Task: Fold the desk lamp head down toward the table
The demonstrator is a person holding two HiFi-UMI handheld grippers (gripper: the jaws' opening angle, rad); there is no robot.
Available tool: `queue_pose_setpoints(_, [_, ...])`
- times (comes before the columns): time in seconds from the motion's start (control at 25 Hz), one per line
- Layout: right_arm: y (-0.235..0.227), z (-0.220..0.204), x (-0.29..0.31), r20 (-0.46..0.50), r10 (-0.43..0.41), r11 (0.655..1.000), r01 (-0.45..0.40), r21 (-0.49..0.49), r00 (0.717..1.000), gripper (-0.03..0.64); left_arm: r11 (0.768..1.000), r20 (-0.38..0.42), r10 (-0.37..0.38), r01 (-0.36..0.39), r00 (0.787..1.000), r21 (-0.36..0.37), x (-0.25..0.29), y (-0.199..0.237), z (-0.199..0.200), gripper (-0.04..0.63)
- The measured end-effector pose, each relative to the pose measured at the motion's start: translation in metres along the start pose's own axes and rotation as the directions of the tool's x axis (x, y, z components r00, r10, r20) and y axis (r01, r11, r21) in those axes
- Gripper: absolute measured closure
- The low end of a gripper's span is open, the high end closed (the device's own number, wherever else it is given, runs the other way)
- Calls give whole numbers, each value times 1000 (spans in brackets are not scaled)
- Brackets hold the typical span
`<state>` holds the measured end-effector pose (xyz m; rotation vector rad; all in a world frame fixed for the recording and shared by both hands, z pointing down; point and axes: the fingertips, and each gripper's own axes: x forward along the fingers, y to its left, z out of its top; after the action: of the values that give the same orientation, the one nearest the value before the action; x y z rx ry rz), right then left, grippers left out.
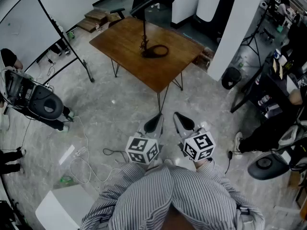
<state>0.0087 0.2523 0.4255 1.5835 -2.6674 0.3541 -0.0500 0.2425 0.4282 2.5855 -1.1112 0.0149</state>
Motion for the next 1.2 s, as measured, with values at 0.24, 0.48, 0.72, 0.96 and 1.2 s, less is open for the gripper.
queue_pose_setpoints(0.24, [-2, -4, -2, -11, -7, 1000, 7, 8, 1000, 615, 999, 27, 49, -49, 998, 0, -4, 28, 15, 594])
queue_pose_setpoints(0.48, [-9, -8, -6, -20, -16, 1000, 17, 14, 1000, 615, 999, 0, 39, -39, 999, -21, 3, 22, 3, 594])
queue_pose_setpoints(0.72, [-9, -11, 1, -20, 7, 1000, -7, 2, 1000, 615, 999, -9, 19, -19, 1000, -39, 11, 15, -10, 594])
queue_pose_setpoints(0.96, [-19, -5, 15, -25, 13, 1000, -14, -12, 1000, 615, 999, 3, 12, -11, 1000, -53, 25, 13, -8, 594])
queue_pose_setpoints(1.2, [-31, 0, 31, -9, 48, 998, -48, -34, 999, 615, 998, 10, 22, -21, 1000, -67, 43, 21, -15, 594])
